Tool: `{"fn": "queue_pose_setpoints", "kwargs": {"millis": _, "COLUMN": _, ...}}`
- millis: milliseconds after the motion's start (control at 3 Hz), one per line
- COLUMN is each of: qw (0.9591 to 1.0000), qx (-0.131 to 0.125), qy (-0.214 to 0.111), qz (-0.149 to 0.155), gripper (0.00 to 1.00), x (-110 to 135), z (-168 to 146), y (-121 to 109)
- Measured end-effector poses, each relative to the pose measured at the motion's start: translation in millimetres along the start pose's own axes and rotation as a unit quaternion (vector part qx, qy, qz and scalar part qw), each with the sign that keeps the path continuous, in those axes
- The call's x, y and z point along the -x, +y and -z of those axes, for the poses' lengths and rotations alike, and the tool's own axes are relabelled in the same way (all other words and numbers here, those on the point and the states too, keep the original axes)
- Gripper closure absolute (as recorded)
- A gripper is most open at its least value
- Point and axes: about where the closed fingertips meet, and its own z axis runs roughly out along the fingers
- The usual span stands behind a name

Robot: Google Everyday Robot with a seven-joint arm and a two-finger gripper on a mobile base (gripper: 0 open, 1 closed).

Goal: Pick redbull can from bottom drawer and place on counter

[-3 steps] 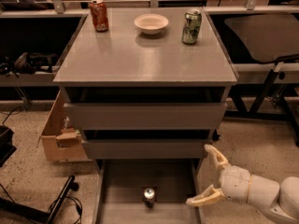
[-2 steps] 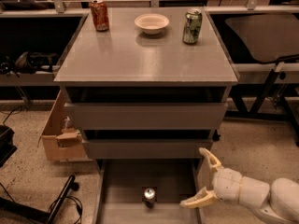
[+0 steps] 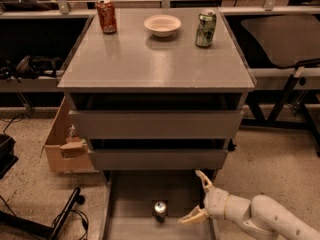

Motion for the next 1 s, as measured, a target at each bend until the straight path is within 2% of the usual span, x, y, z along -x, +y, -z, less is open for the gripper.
{"fn": "queue_pose_setpoints", "kwargs": {"millis": 333, "qw": 0.9998, "qx": 0.021, "qy": 0.003, "qz": 0.001, "gripper": 0.0, "x": -65, "z": -45, "y": -7}}
{"fn": "queue_pose_setpoints", "kwargs": {"millis": 667, "qw": 0.9991, "qx": 0.041, "qy": -0.003, "qz": -0.004, "gripper": 0.0, "x": -114, "z": -85, "y": -12}}
{"fn": "queue_pose_setpoints", "kwargs": {"millis": 1000, "qw": 0.9977, "qx": 0.063, "qy": -0.02, "qz": -0.015, "gripper": 0.0, "x": -151, "z": -126, "y": -11}}
